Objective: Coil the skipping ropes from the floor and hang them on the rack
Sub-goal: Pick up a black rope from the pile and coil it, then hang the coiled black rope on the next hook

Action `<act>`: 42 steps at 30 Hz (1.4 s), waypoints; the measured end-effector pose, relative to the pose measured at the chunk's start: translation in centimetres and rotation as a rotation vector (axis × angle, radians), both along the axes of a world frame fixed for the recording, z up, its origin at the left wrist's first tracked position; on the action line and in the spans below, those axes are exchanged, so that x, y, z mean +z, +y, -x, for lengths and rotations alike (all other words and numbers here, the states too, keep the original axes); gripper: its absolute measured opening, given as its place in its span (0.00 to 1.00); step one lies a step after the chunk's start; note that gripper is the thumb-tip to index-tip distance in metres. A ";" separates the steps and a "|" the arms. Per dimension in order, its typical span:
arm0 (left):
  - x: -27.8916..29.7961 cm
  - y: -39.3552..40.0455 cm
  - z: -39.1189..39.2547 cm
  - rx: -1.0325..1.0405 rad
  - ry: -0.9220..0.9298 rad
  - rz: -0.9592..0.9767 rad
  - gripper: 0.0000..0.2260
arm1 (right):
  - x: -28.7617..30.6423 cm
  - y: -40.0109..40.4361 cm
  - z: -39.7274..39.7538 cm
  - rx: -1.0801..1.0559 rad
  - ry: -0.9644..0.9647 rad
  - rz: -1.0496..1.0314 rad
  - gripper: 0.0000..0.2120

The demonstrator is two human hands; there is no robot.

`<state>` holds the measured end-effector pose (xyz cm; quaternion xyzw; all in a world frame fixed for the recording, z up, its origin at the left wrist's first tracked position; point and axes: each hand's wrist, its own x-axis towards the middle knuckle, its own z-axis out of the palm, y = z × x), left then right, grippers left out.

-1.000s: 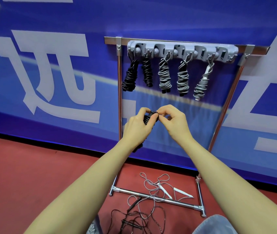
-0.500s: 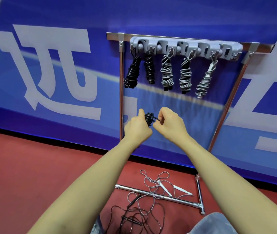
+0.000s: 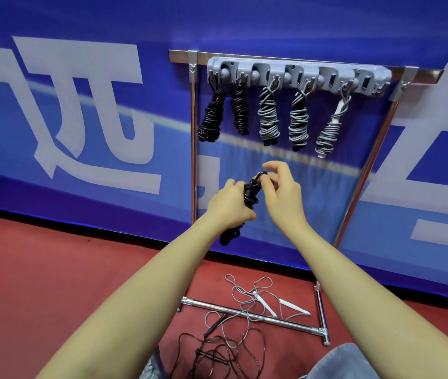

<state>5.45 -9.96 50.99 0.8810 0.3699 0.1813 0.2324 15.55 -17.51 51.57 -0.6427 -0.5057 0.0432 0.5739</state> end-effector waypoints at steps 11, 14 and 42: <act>-0.4 -1.8 -0.5 0.177 -0.079 -0.206 0.12 | 0.6 0.9 0.2 -0.139 -0.173 0.107 0.10; -0.7 -1.9 -0.5 0.148 0.005 -0.330 0.11 | 0.2 1.0 -0.1 -0.181 -0.045 0.101 0.13; 4.5 -2.4 -7.4 -0.127 -0.528 0.067 0.07 | 5.3 -3.0 -7.1 -0.209 -0.084 0.038 0.07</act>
